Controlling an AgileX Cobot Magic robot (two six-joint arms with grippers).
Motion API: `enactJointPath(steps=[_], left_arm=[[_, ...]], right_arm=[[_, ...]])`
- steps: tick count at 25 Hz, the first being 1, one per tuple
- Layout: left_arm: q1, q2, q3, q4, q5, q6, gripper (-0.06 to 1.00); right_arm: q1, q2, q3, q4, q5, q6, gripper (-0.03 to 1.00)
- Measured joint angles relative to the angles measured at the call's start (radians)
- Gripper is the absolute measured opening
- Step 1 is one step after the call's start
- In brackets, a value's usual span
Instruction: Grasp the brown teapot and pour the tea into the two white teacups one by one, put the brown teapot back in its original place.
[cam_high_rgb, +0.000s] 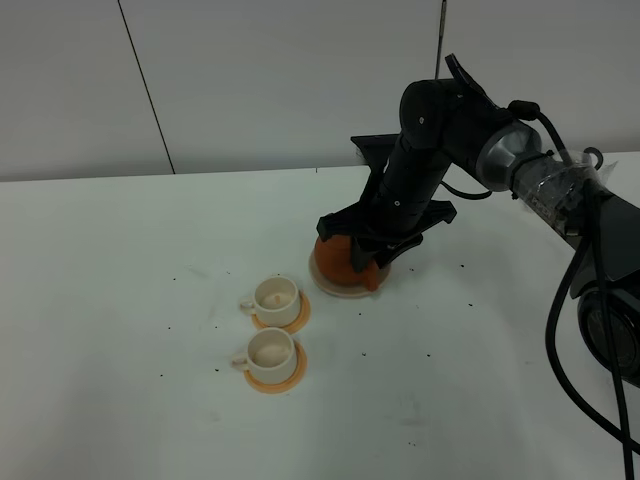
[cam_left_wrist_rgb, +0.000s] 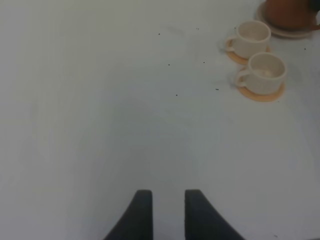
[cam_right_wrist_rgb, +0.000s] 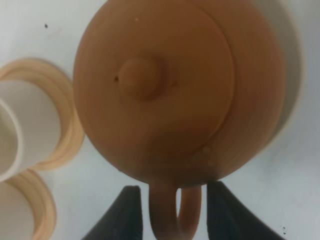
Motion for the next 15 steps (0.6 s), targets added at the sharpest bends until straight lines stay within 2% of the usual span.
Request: enactJointPath(steps=[15], left_arm=[[0.0, 0.0, 0.0, 0.0, 0.0, 0.0, 0.23]], right_arm=[[0.0, 0.01, 0.0, -0.033, 0.003, -0.02, 0.31]])
